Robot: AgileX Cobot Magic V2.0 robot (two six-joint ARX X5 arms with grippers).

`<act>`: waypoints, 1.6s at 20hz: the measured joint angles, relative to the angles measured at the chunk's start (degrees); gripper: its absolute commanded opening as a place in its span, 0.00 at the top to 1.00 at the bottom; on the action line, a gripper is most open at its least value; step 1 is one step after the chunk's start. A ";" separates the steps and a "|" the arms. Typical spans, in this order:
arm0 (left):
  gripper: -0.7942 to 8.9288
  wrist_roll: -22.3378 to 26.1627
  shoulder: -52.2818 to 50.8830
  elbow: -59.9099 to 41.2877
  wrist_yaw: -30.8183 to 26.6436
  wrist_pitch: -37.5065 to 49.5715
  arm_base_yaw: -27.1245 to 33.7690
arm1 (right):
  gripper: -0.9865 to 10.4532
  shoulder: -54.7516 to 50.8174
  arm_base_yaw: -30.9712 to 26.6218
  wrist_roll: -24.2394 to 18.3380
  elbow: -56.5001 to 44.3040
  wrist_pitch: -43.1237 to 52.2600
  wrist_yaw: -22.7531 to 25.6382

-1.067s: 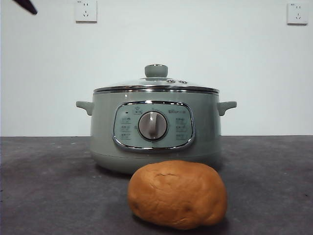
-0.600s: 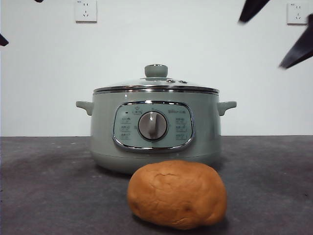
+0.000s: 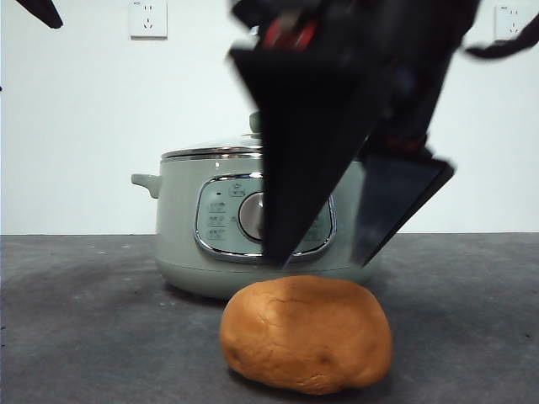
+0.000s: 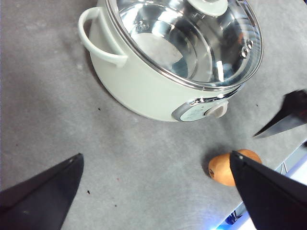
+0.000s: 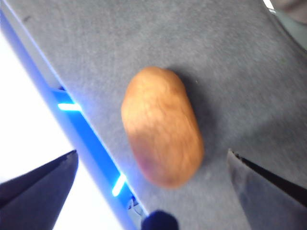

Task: Pick up the potato,open the lid,put the potato in the pot,close the lid

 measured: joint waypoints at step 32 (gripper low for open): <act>0.36 -4.11 23.63 15.10 -14.86 21.64 -23.19 | 0.92 -25.38 -2.25 11.43 0.17 -19.69 9.88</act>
